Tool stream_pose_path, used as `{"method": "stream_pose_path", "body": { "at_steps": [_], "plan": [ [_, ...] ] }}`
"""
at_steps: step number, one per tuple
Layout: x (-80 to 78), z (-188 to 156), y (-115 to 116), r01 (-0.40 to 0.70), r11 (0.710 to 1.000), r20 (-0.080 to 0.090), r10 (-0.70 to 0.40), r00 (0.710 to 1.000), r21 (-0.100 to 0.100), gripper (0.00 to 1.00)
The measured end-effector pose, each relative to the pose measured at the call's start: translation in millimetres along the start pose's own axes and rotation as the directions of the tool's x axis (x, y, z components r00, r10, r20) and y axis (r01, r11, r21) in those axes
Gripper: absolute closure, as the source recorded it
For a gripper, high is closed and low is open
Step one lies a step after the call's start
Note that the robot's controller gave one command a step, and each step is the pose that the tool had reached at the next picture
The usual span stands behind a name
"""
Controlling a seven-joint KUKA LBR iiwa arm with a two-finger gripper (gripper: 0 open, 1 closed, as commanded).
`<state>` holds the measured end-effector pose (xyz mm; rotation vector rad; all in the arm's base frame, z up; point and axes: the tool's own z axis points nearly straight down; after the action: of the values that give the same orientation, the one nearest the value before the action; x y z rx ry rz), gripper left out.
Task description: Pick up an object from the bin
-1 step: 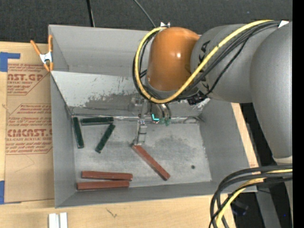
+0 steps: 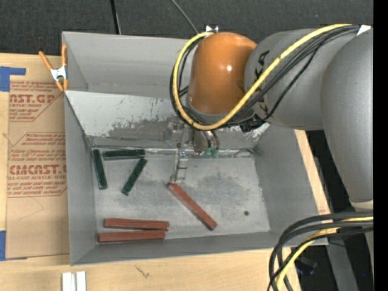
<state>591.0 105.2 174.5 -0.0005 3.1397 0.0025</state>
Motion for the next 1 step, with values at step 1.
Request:
{"method": "stream_pose_path", "body": {
  "at_steps": [1],
  "plan": [
    [19.2, 64.9, -38.2, 0.010, 1.000, 0.004, -0.010, 1.000, 0.000, 0.00]
  ]
}}
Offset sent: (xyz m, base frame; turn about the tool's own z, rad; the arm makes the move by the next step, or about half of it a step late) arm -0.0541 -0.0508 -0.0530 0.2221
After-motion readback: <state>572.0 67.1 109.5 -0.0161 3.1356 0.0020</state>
